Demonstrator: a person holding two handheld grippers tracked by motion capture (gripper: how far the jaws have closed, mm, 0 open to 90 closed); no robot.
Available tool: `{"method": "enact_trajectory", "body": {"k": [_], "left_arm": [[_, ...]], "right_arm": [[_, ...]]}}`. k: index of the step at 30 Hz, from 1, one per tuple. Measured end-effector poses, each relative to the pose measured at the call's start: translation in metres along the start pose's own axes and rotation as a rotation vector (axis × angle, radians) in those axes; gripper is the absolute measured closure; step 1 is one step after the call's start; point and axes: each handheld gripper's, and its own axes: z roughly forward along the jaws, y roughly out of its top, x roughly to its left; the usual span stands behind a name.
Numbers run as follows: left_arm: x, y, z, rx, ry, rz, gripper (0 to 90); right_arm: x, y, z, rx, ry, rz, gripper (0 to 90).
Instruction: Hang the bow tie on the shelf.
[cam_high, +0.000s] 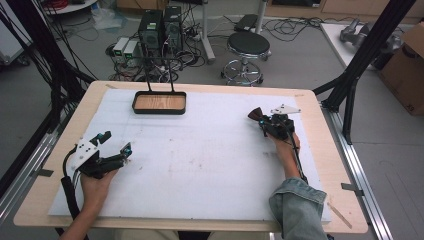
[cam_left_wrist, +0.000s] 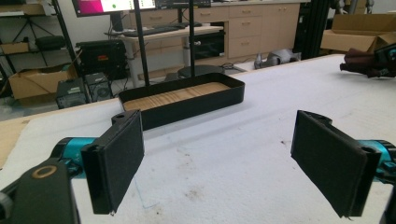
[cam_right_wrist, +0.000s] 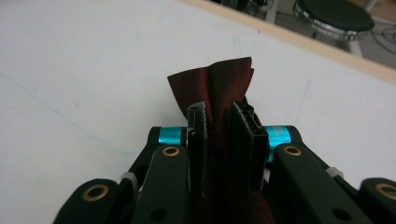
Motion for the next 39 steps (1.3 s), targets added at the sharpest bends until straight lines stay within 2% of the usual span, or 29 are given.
{"method": "enact_trajectory", "body": {"k": [4, 8, 11, 12, 15, 18, 20, 21, 22, 24, 28, 29, 34, 38, 39], "left_arm": [[0.0, 0.0, 0.0, 0.0, -0.001, 0.002, 17.5], [0.0, 0.0, 0.0, -0.001, 0.0, 0.002, 17.5], [0.0, 0.0, 0.0, 0.0, 0.0, 0.002, 17.5], [0.0, 0.0, 0.0, 0.0, 0.0, 0.002, 17.5], [0.0, 0.0, 0.0, 0.001, 0.001, 0.0, 17.5], [0.0, 0.0, 0.0, 0.0, 0.0, 0.0, 17.5], [0.0, 0.0, 0.0, -0.001, 0.001, -0.002, 17.5], [0.0, 0.0, 0.0, 0.0, 0.0, -0.002, 17.5], [0.0, 0.0, 0.0, -0.001, 0.0, -0.003, 17.5], [0.0, 0.0, 0.0, -0.001, 0.0, -0.003, 17.5], [0.0, 0.0, 0.0, 0.0, -0.001, 0.002, 17.5], [0.0, 0.0, 0.0, 0.0, -0.001, 0.002, 17.6], [0.0, 0.0, 0.0, -0.001, 0.0, -0.003, 17.6], [0.0, 0.0, 0.0, 0.0, 0.001, -0.001, 17.6], [0.0, 0.0, 0.0, 0.0, -0.001, 0.0, 17.6]], "right_arm": [[0.004, 0.008, -0.009, -0.053, 0.016, 0.007, 76.7], [0.01, 0.017, -0.013, -0.072, 0.029, -0.002, 76.7], [0.019, 0.035, -0.016, -0.094, 0.046, -0.041, 76.7], [0.023, 0.04, -0.016, -0.093, 0.054, -0.035, 76.7], [0.028, 0.049, -0.016, -0.115, 0.061, -0.058, 76.7], [0.039, 0.066, -0.016, -0.144, 0.087, -0.075, 76.6], [0.042, 0.07, -0.016, -0.143, 0.089, -0.078, 76.7], [0.045, 0.074, -0.015, -0.149, 0.096, -0.087, 76.6], [0.05, 0.081, -0.015, -0.179, 0.104, -0.096, 76.6], [0.053, 0.084, -0.014, -0.177, 0.114, -0.089, 76.6], [0.067, 0.101, -0.009, -0.198, 0.134, -0.113, 76.6], [0.067, 0.101, -0.009, -0.198, 0.134, -0.113, 76.6], [0.085, 0.12, 0.0, -0.215, 0.17, -0.129, 76.5], [0.094, 0.13, 0.006, -0.227, 0.186, -0.145, 76.5], [0.1, 0.137, 0.01, -0.227, 0.192, -0.149, 76.5]]}}
